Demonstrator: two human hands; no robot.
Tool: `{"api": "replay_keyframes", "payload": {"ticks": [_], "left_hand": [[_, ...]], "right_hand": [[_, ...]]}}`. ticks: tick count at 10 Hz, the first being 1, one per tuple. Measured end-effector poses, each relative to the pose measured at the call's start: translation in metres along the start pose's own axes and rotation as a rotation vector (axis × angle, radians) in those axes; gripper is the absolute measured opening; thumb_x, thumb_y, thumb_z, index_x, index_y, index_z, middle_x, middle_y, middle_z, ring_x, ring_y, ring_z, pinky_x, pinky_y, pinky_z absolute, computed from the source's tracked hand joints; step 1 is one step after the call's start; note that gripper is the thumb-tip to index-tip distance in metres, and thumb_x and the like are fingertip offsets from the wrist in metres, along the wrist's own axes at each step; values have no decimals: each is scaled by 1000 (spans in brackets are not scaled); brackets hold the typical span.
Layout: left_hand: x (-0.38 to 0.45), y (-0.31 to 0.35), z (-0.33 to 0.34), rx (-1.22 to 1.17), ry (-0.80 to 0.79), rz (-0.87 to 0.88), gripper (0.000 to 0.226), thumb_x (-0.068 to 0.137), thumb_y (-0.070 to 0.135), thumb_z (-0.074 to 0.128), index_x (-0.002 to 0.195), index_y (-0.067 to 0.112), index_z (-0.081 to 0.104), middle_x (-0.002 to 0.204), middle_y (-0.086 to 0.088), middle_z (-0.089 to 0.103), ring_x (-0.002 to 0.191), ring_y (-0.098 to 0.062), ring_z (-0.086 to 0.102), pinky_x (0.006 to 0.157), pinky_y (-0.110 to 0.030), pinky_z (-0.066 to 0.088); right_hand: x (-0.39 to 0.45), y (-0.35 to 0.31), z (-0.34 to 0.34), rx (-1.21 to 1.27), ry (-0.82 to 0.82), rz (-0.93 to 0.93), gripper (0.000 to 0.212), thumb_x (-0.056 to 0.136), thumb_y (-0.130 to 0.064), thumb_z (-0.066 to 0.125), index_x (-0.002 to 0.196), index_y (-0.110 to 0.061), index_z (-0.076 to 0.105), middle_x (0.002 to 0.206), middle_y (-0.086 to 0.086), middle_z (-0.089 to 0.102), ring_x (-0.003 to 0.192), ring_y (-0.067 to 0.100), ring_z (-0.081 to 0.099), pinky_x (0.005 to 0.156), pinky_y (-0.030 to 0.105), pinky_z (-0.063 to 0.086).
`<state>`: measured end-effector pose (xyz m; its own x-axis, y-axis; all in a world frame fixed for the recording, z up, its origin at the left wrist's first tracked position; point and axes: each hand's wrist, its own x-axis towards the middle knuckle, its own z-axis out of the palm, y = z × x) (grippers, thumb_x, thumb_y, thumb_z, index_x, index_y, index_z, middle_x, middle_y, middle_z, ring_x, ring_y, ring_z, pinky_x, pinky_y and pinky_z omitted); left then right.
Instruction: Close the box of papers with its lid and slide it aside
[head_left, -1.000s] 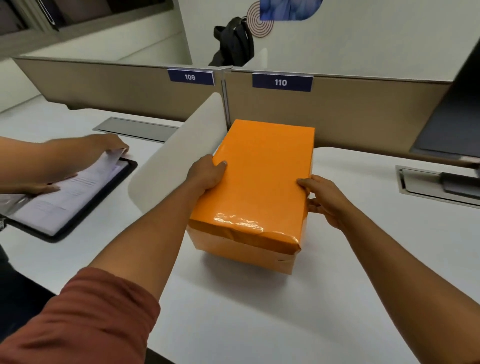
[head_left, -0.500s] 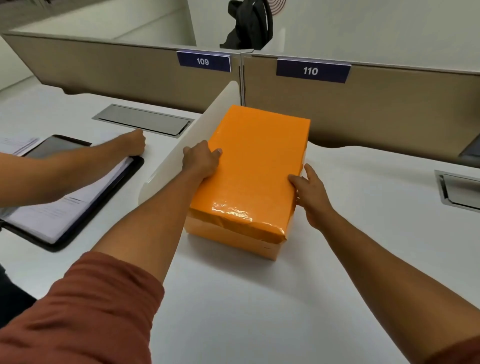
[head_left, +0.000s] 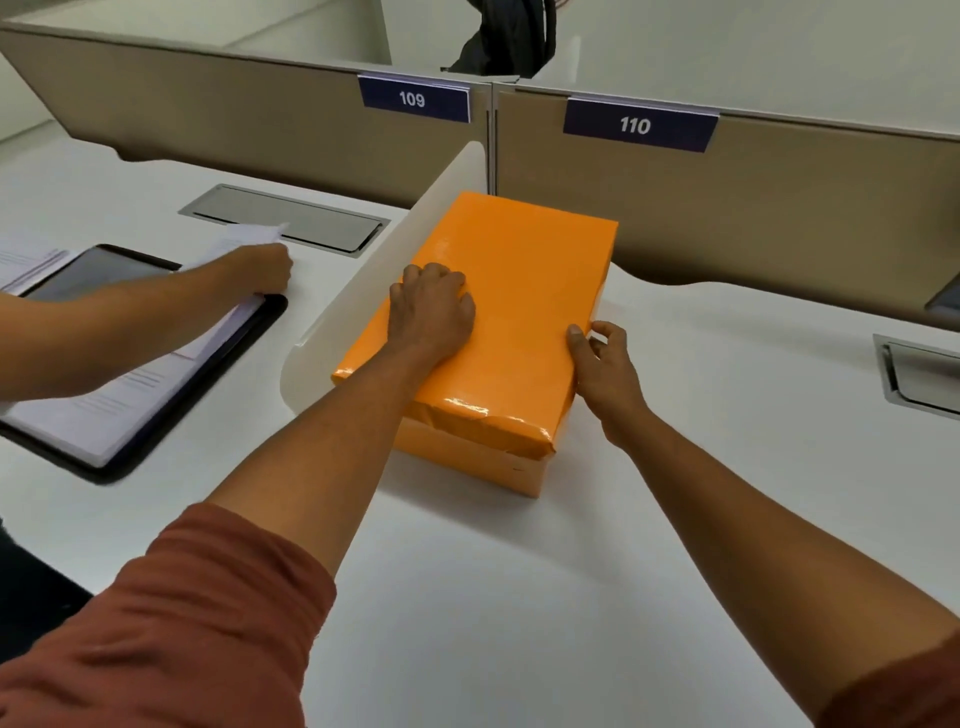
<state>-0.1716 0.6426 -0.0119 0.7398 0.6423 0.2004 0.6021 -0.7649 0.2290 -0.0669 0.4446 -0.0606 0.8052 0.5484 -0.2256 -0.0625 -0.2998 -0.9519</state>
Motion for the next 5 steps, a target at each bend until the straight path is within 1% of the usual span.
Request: {"api": "replay_keyframes", "payload": {"ticks": [1, 2, 3, 4, 5], "left_hand": [[-5, 0, -2, 48, -58, 16, 45, 100, 36, 40, 137, 14, 52, 147, -9, 47, 131, -35, 38, 104, -50, 33], [-12, 10, -6, 48, -124, -2, 51, 101, 41, 39, 141, 11, 47, 154, -12, 38, 138, -37, 31, 108, -51, 30], [-23, 19, -6, 24, -134, -7, 54, 100, 45, 39, 140, 11, 48, 154, -13, 38, 138, -37, 31, 110, -51, 30], [-34, 33, -5, 16, -121, 30, 54, 99, 46, 40, 139, 11, 49, 153, -13, 40, 138, -37, 31, 110, -51, 31], [-38, 51, -6, -41, -101, 55, 56, 99, 46, 42, 143, 11, 46, 154, -11, 39, 141, -34, 29, 112, -49, 30]], "right_hand": [[-7, 1, -11, -111, -79, -37, 72, 91, -68, 39, 151, -31, 21, 157, 7, 37, 137, 32, 44, 107, 51, 42], [-21, 6, -21, -325, 39, -253, 75, 94, -66, 36, 155, -26, 19, 162, 4, 29, 145, 28, 33, 112, 46, 31], [-27, 11, -39, -531, 123, -353, 74, 96, -63, 33, 156, -21, 19, 164, 5, 23, 149, 25, 23, 118, 52, 24], [-37, 9, -66, -716, 173, -410, 72, 98, -59, 32, 156, -18, 21, 164, 7, 21, 151, 26, 16, 119, 52, 21], [-45, 8, -93, -815, 234, -468, 71, 99, -57, 31, 155, -15, 23, 164, 10, 20, 152, 28, 11, 119, 50, 20]]}}
